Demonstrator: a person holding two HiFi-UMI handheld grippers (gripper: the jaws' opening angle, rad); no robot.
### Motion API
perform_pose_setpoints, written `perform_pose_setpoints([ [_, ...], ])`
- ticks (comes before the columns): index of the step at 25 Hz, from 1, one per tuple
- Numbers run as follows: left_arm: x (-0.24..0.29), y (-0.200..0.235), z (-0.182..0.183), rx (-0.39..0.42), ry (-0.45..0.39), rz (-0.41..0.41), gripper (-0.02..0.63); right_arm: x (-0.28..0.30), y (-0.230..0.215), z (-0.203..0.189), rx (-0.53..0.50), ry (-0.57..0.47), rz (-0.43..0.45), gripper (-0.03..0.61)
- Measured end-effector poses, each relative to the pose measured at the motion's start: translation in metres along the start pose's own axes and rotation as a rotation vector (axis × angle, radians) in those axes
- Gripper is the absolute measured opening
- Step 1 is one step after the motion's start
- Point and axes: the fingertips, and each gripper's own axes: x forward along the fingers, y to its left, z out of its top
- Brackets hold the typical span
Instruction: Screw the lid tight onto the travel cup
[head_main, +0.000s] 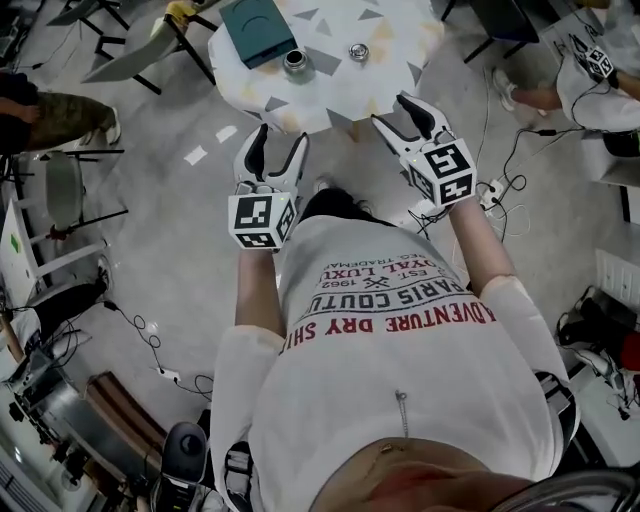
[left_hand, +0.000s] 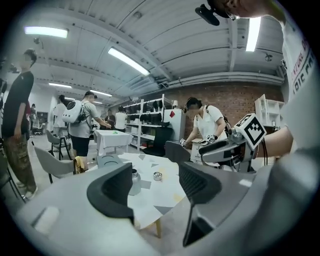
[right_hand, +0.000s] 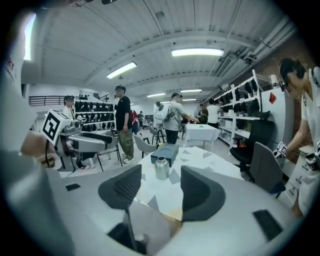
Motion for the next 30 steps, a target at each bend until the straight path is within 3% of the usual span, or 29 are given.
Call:
perform_pose_setpoints([
  [6,0.058,0.032,-0.017,-0.040,0.005,-0.018,0.306,0.050,-0.031,-0.004,-0.014,0.072,0.004,0.222],
  [14,0.147,0.078,-0.061,-0.053,0.112,-0.086,0.343,0.131,-0.082,-0.019,-0.015,0.220,-0.001,0.222],
  [25,0.224,0.096,-0.132,0.028,0.264,-0.211,0.387,0.215,-0.129,-0.086,0.038,0.463,-0.015,0.224],
  [30,0.240,0.098,-0.138,0.043,0.260,-0.228,0.387,0.237,-0.142,-0.108,0.076,0.553,-0.014,0.238],
])
